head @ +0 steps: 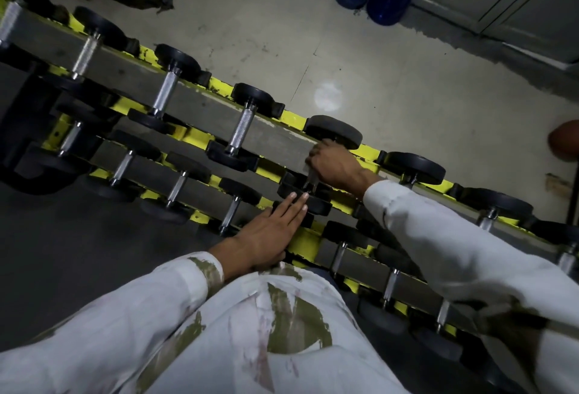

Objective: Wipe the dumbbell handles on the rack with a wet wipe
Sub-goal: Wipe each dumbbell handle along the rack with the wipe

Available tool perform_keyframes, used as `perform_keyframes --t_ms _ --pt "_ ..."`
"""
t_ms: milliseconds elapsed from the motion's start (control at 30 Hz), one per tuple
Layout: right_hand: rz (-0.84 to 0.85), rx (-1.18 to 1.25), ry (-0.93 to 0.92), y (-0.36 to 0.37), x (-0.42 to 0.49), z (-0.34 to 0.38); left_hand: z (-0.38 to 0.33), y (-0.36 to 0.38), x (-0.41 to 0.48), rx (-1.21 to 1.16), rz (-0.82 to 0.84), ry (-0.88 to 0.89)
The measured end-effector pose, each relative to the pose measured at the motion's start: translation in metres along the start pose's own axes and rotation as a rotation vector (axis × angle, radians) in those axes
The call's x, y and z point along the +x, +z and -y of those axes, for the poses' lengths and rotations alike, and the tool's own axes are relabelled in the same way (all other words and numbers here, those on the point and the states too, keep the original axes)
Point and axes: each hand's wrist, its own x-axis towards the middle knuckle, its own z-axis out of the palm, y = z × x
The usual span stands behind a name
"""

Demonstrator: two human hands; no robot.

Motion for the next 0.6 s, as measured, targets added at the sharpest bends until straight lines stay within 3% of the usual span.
perform_keyframes --t_ms 67,200,333,467,600 --pt "0.041 0.01 0.071 0.005 0.003 -0.001 -0.002 -0.001 0.0 -0.005 -0.001 -0.008" --pt "0.234 0.11 -0.092 0.0 0.003 0.023 -0.006 -0.003 -0.001 0.01 -0.014 -0.025" --pt "0.1 0.065 0.08 -0.007 0.01 -0.007 -0.008 -0.004 -0.001 0.021 -0.006 -0.031" --pt "0.16 0.105 -0.12 0.0 0.001 0.013 -0.009 -0.002 -0.002 -0.003 -0.024 -0.04" --pt "-0.007 0.141 0.041 0.002 -0.005 -0.011 -0.01 -0.001 -0.003 -0.018 -0.046 -0.039"
